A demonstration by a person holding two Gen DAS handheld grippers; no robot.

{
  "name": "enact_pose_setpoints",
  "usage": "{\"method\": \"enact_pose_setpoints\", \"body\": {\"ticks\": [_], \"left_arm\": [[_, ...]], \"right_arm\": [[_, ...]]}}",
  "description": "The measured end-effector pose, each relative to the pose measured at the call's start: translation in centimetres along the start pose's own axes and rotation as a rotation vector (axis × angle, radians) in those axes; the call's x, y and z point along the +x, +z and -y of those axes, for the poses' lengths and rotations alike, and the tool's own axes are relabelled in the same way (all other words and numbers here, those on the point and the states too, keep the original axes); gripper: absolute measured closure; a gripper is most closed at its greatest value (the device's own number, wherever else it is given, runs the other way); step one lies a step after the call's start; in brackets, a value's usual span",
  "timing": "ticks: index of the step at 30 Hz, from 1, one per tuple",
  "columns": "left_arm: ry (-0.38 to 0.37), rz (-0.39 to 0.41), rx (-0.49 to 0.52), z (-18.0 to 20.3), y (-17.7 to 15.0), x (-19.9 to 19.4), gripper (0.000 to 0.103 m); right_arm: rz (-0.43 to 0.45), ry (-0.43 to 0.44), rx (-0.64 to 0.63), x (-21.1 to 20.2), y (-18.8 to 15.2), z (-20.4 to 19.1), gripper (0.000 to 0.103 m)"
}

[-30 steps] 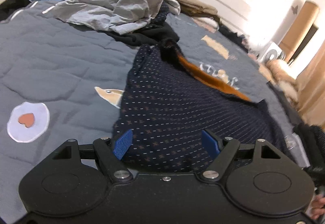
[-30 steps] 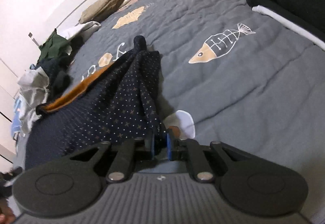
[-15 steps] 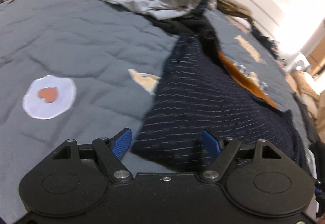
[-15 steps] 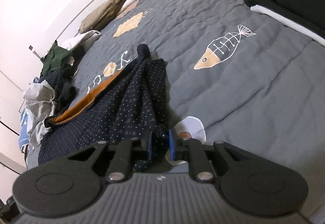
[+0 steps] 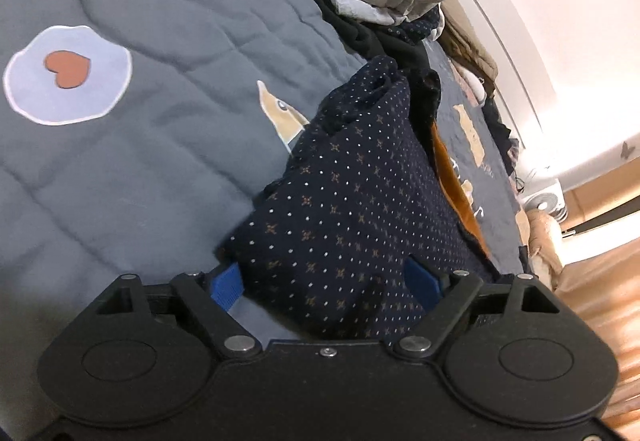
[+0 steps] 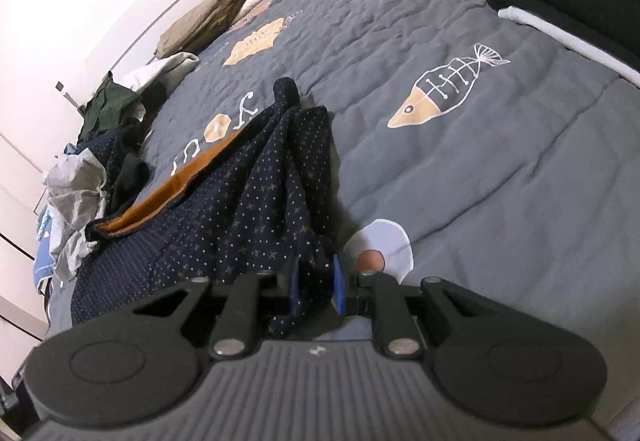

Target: Fold clothes

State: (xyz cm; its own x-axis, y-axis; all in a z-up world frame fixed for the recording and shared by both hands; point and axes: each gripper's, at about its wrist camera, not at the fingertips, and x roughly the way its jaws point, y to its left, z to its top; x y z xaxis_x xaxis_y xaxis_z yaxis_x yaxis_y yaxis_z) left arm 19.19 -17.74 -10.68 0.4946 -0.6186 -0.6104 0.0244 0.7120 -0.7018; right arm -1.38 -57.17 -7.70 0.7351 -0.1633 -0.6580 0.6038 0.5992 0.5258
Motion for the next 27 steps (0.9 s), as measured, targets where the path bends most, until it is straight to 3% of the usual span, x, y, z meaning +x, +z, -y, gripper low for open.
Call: {"method": "enact_pose_setpoints", "body": {"ticks": [1,3,8,10,12,15,18,20,21,22,23,27], "left_arm": [[-0.008,0.01,0.005,0.1,0.0,0.1,0.032],[-0.025,0.029,0.02,0.6,0.0,-0.1,0.081],[-0.019,0.136,0.074,2.1,0.2,-2.3,0.082],[-0.012,0.139,0.056,1.9,0.2,-2.4,0.08],[0.005,0.073,0.02,1.2,0.2,-1.0,0.058],[0.001,0.003,-0.008,0.7,-0.6,0.8,0.045],[-0.016,0.002,0.033,1.5,-0.9,1.6,0.037],[-0.04,0.009,0.03,1.7,-1.1,1.9,0.042],[-0.038,0.011,0.036,1.9,-1.2,1.9,0.063],[-0.032,0.014,0.044,2.0,-1.2,2.0,0.076],[-0.025,0.017,0.052,2.2,-1.2,2.0,0.083],[-0.014,0.046,0.084,2.9,-1.3,1.5,0.088]], "right_arm": [[-0.003,-0.001,-0.002,0.1,-0.1,0.0,0.086],[-0.009,-0.006,-0.012,0.3,-0.2,-0.1,0.086],[-0.019,-0.011,-0.027,0.3,-0.4,0.0,0.086],[-0.02,-0.005,-0.03,0.3,-0.4,0.0,0.086],[-0.024,-0.007,-0.033,0.4,-0.5,0.1,0.086],[-0.031,-0.002,-0.024,0.5,-0.6,0.0,0.086],[-0.033,0.008,-0.022,0.6,-0.7,-0.1,0.086],[-0.035,0.012,-0.027,0.7,-0.8,-0.3,0.086],[-0.037,0.013,-0.03,0.8,-0.9,-0.4,0.086],[-0.037,0.011,-0.031,0.9,-1.0,-0.4,0.086],[-0.037,0.01,-0.034,1.0,-1.0,-0.4,0.086],[-0.026,0.016,-0.053,1.4,-1.4,-0.6,0.086]]}}
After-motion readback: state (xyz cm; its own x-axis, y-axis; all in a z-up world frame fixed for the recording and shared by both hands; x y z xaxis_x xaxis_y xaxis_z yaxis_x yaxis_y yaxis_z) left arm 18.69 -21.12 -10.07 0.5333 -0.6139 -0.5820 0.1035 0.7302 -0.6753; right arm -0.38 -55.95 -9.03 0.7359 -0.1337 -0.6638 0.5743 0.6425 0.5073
